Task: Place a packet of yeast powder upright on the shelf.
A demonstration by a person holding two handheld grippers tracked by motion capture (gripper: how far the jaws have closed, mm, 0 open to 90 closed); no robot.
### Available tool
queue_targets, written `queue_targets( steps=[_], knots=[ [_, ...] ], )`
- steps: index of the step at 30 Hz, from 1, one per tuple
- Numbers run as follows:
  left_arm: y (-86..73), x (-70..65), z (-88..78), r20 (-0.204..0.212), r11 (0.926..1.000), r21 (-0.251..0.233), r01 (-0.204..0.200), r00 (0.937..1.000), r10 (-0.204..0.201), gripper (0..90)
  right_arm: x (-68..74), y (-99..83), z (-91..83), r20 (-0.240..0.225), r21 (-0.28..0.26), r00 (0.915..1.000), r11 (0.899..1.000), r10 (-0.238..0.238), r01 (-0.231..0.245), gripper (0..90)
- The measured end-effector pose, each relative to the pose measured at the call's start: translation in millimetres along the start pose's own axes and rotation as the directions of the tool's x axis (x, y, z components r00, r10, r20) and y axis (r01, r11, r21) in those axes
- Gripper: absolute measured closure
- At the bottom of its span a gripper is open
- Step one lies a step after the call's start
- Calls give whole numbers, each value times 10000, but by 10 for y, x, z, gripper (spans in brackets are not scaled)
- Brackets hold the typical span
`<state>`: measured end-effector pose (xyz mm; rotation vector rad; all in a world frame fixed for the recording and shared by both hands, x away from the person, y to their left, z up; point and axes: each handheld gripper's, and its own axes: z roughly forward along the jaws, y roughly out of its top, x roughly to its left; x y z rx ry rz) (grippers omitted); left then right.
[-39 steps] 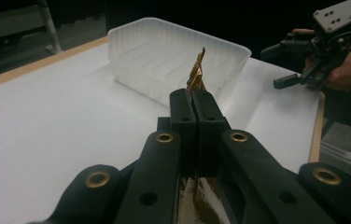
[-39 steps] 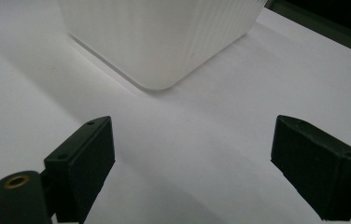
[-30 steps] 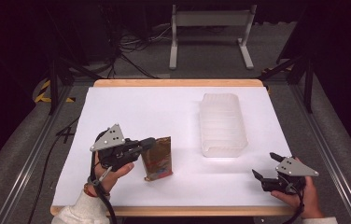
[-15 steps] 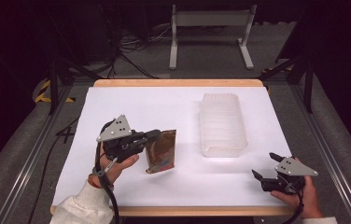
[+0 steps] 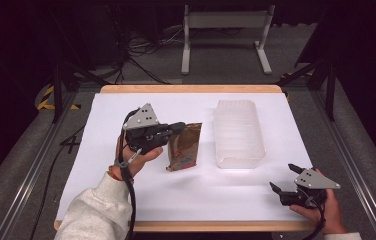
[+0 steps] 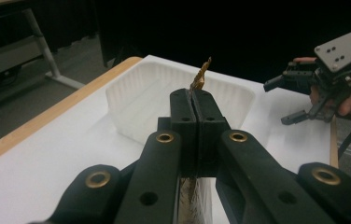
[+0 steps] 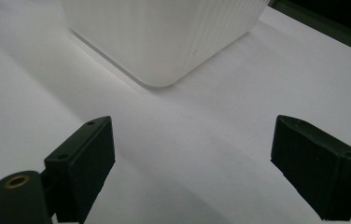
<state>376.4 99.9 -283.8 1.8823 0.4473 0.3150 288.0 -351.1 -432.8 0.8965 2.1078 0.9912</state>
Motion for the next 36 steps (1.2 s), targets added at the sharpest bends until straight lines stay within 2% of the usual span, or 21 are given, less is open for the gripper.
queue_targets(
  steps=[3, 8, 15, 19, 20, 28, 36],
  knots=[
    [71, 31, 54, 60, 9999, -126, 42, 10000, -41, 886, -5, -1, -9, -2, -27, 10000, 10000, 24, -24, 142],
    [218, 45, 131, 98, 9997, -200, -109, 9999, 111, 887, -3, 3, -10, -9, -40, 10000, 10000, -16, 16, 142],
    [396, 68, 276, 413, 9991, -382, -185, 9989, 201, 887, -10, -2, -8, -1, -37, 10000, 10000, 25, -25, 142],
    [469, 52, 385, 641, 9992, -368, -130, 9978, 153, 887, -7, 1, -10, -2, -35, 10000, 10000, -1, 1, 142],
    [518, 25, 453, 653, 9993, -292, -254, 9975, 273, 887, -8, -3, -12, -14, -46, 10000, 10000, 21, -21, 142],
    [661, -50, 624, 983, 9985, -373, -413, 9942, 448, 887, -5, -5, -5, -19, -14, 10000, 10000, -11, 11, 142],
    [712, -126, 854, 1355, 9977, -403, -550, 9890, 600, 887, -1, -8, -3, -60, 14, 10000, 10000, -41, 41, 142]
  ],
)
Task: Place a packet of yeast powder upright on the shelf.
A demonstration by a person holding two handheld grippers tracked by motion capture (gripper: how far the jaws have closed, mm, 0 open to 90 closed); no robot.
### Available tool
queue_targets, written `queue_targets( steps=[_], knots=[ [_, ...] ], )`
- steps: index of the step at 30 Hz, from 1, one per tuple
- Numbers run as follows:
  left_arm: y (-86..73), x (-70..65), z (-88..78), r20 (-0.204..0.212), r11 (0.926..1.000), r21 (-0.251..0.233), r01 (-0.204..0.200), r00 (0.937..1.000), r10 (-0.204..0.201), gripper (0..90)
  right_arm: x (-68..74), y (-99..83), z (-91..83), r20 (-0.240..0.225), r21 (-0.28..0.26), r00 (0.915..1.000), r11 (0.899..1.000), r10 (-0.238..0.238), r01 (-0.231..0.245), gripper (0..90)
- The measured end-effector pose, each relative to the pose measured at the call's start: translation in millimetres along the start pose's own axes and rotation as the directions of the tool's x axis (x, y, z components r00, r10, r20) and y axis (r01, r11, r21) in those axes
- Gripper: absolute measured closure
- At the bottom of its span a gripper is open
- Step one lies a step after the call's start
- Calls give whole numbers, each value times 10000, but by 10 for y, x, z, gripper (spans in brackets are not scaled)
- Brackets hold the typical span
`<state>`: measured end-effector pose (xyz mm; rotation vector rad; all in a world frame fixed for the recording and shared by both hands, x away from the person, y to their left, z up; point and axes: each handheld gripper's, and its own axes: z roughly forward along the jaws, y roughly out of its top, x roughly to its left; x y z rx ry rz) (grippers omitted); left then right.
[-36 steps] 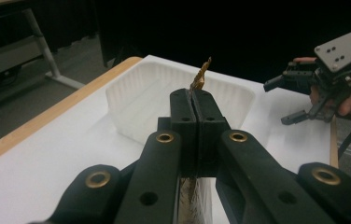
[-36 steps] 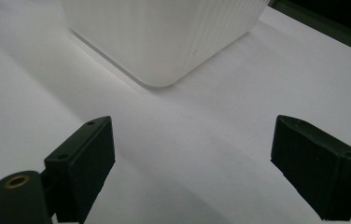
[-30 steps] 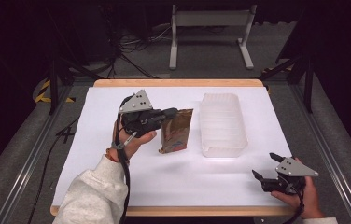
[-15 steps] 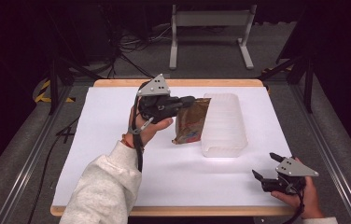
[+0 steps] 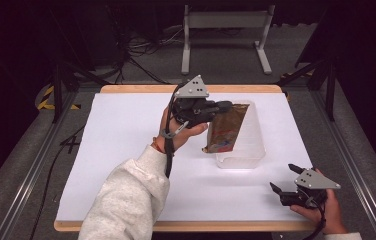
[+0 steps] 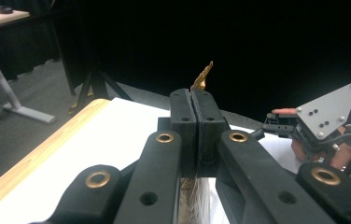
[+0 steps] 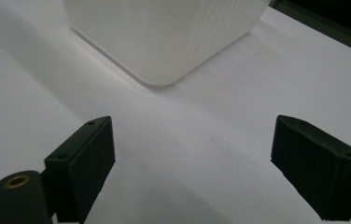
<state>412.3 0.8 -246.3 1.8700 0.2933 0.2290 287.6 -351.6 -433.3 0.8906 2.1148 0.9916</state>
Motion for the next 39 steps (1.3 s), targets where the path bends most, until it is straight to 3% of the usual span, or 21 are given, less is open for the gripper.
queue_targets(
  steps=[9, 15, 20, 25, 29, 31, 35, 39],
  knots=[
    [-31, -5, 244, 420, 9999, -4, 156, 9990, -155, 886, -1, -3, 7, -13, 15, 10000, 10000, -62, 62, 141],
    [-54, -14, 413, 537, 9999, 108, 31, 9986, -37, 886, 4, -2, 8, -31, 46, 9999, 9999, -133, 133, 141],
    [-105, -21, 553, 980, 9995, 151, 269, 9948, -283, 886, 2, -5, 9, -66, 42, 9999, 9999, -129, 129, 142],
    [-170, -51, 672, 1299, 9995, 202, 262, 9911, -286, 885, 1, -6, 8, -58, 41, 9999, 9999, -145, 145, 141],
    [-235, -64, 752, 1360, 9989, 418, 208, 9904, -263, 885, 8, -9, 11, -97, 87, 9999, 9999, -132, 133, 142],
    [-279, -60, 770, 1443, 9984, 405, 404, 9885, -458, 885, 10, -6, 13, -86, 54, 9998, 9998, -182, 182, 142],
    [-375, -60, 791, 1361, 9969, 727, 298, 9899, -395, 884, 5, -8, 9, -91, 49, 9999, 9999, -122, 123, 142],
    [-470, -36, 778, 1320, 9960, 758, 467, 9896, -565, 884, 15, -4, 14, -97, 53, 9998, 9998, -187, 188, 141]
  ],
)
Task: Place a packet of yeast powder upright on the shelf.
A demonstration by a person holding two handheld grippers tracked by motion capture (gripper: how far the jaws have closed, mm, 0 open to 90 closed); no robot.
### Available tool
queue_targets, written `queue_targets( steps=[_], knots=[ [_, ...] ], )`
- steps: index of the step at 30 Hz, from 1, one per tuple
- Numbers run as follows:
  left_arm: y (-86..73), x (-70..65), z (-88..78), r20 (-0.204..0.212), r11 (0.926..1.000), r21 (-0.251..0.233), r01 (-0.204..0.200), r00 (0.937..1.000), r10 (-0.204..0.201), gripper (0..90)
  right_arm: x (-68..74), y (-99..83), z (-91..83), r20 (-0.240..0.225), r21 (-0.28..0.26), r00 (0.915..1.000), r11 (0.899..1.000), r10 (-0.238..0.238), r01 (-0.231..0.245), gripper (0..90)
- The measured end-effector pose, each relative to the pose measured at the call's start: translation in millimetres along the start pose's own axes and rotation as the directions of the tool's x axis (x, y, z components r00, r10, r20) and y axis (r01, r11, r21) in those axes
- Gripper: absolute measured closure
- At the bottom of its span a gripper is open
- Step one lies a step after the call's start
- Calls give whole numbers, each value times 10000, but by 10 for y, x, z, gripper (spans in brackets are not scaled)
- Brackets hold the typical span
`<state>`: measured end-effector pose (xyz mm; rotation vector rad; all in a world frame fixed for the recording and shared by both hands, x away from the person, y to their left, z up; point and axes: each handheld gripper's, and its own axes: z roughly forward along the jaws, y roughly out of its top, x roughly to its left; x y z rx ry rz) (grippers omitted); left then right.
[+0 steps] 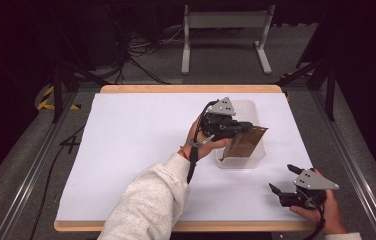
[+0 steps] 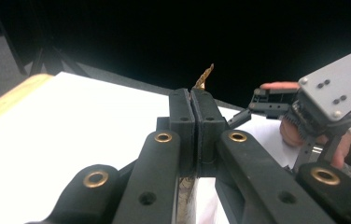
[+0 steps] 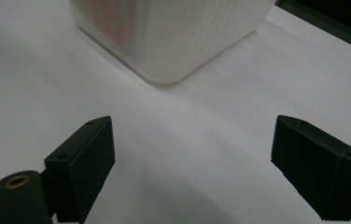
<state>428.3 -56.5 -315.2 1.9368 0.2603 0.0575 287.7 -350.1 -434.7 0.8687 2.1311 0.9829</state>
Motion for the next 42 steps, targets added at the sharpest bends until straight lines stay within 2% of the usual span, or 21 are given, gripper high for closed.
queue_targets(
  steps=[8, 17, 27, 42],
  knots=[
    [-109, 7, -82, -26, 10000, 12, 50, 10000, -50, 881, -7, 0, -9, 29, -33, 10000, 10000, 85, -85, 142],
    [-220, 51, -165, 27, 9991, -155, 384, 9993, -384, 880, 3, 9, -7, 16, -36, 9999, 9999, 108, -108, 142],
    [-222, 33, -135, 0, 9996, -71, 286, 9996, -286, 880, -5, 7, -15, 37, -87, 9999, 9999, 107, -107, 142],
    [-271, 58, -123, 227, 9985, -208, 500, 9985, -496, 880, 4, 12, -12, 9, -77, 10000, 10000, 60, -60, 142]
  ],
)
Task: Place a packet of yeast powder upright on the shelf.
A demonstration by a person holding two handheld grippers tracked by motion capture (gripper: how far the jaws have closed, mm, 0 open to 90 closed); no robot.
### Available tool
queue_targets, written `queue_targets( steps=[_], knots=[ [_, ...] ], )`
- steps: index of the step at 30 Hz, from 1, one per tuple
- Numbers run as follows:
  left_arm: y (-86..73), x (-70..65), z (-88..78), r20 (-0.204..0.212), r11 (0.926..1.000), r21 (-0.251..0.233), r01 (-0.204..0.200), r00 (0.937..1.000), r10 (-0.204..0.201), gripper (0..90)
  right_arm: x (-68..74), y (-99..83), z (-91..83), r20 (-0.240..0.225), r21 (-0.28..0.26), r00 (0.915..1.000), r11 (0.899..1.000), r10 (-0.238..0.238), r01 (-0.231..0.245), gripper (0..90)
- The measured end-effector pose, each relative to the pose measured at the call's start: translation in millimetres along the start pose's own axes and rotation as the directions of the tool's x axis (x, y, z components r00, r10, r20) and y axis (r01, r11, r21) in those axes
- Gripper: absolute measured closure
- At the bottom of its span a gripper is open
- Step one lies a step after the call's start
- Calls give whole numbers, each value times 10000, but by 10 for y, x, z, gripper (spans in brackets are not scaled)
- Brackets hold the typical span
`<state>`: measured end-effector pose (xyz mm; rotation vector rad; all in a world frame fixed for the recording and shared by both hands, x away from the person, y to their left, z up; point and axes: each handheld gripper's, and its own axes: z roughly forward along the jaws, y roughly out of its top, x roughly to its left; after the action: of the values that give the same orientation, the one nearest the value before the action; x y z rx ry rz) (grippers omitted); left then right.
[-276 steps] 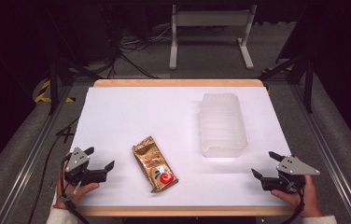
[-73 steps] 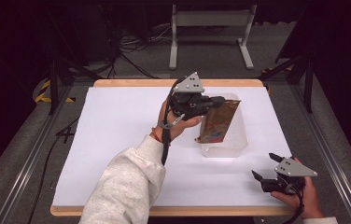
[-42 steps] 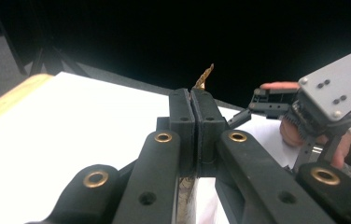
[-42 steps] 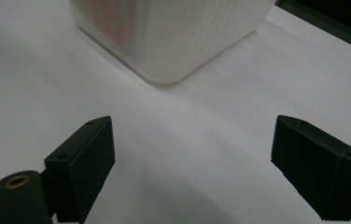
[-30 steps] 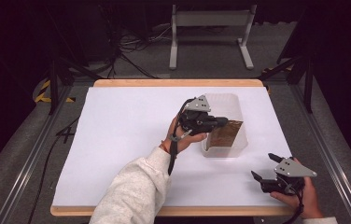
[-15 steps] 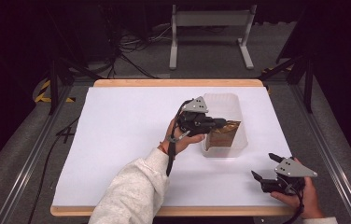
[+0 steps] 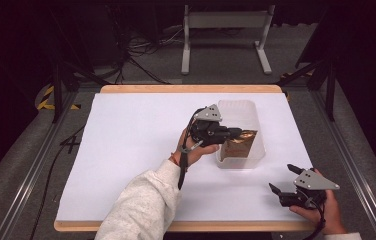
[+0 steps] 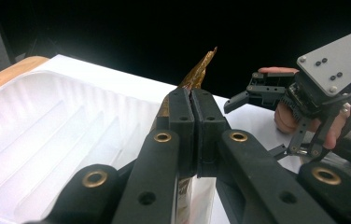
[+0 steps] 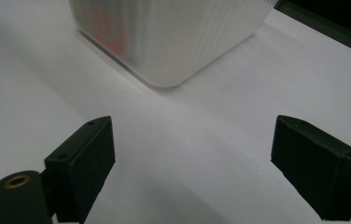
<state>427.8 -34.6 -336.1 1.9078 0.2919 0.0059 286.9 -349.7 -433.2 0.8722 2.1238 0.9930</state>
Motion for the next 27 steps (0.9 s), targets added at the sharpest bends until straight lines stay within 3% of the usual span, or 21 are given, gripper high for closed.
queue_targets(
  steps=[6, 14, 23, 27],
  knots=[
    [7, -9, -1, -28, 10000, 5, 79, 10000, -79, 876, -5, -2, 1, -10, -1, 10000, 10000, -1, 1, 142],
    [50, -92, -13, -192, 9984, 336, -450, 9988, 457, 869, -4, -2, -1, 2, 0, 10000, 10000, -15, 15, 142],
    [54, -114, -22, -356, 9975, 455, -533, 9979, 549, 868, 1, 1, 1, -14, -4, 10000, 10000, 13, -13, 141],
    [78, -144, -24, -512, 9939, 732, -821, 9950, 860, 862, -4, -1, 0, -17, -15, 10000, 10000, 26, -26, 142]
  ],
)
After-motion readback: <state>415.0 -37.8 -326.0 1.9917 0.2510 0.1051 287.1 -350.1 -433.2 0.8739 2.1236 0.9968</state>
